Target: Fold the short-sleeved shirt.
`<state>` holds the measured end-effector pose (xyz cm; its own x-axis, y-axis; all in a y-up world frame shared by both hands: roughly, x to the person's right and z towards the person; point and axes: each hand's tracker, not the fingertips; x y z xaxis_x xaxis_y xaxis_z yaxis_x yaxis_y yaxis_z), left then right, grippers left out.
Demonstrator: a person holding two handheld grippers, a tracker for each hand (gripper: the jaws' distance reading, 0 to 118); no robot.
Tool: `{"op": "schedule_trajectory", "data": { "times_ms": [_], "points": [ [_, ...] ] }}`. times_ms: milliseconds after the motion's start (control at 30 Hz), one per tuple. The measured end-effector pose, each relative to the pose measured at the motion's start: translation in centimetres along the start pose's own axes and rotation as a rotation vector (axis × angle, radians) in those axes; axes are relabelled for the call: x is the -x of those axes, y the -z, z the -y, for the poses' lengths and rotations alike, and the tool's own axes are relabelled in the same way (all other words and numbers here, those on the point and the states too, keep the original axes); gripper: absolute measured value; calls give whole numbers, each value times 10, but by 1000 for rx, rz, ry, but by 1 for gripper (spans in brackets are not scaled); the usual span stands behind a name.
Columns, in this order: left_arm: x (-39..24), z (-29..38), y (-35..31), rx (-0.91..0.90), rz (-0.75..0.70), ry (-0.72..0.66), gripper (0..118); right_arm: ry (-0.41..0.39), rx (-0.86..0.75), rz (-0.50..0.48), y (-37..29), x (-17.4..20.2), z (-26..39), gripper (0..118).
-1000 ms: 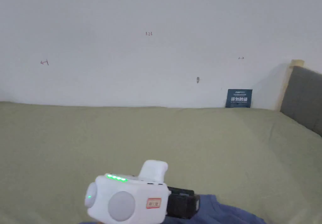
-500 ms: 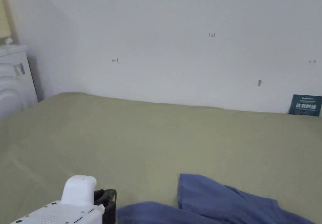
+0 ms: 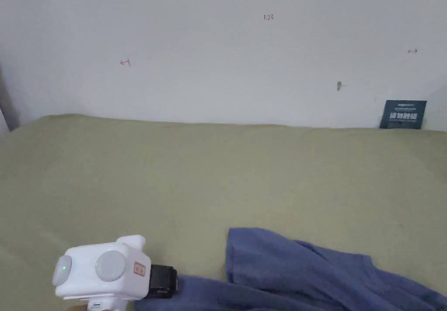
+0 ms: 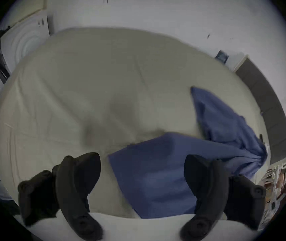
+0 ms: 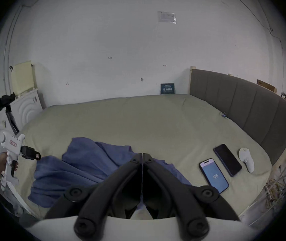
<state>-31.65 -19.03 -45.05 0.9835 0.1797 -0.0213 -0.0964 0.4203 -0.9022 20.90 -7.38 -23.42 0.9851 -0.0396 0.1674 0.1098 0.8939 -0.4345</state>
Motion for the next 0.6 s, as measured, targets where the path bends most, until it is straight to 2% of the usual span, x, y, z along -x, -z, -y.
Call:
{"op": "schedule_trajectory", "data": {
  "times_ms": [100, 133, 200, 233, 267, 300, 333, 367, 400, 433, 467, 600],
  "points": [
    [-8, 2, 33, 98, -10, 16, 101, 26, 29, 33, 12, -11, 2, 0],
    [-13, 4, 36, 92, -79, 47, 100, 36, 45, 35, 17, -15, 3, 0],
    [-24, 7, 26, 66, -96, 100, 93, 59, 83, 48, 30, -21, 3, 0],
    [-27, 6, 22, 62, -108, 128, 83, 68, 98, 46, 40, -26, 3, 0],
    [-28, 6, 17, 50, -115, 161, 62, 83, 122, 41, 48, -29, 2, 1],
    [-35, 12, 5, 29, -119, 182, 32, 95, 154, 39, 59, -33, 0, 2],
    [-36, 14, 1, 23, -83, 176, 3, 91, 197, 34, 73, -37, -2, 11],
    [-35, 15, 2, 35, 13, 152, 2, 83, 259, 19, 88, -40, -4, 31],
    [-35, 17, 5, 37, -49, 138, 2, 76, 332, -21, 105, -44, -4, 62],
    [-35, 18, 4, 36, -52, 146, 2, 100, 422, -56, 123, -50, -1, 91],
    [-35, 20, 5, 34, -52, 157, 2, 134, 526, -99, 139, -56, 3, 89],
    [-29, 20, 4, 28, -32, 117, 2, 328, 737, -40, 179, -84, 23, 88]
  ]
}}
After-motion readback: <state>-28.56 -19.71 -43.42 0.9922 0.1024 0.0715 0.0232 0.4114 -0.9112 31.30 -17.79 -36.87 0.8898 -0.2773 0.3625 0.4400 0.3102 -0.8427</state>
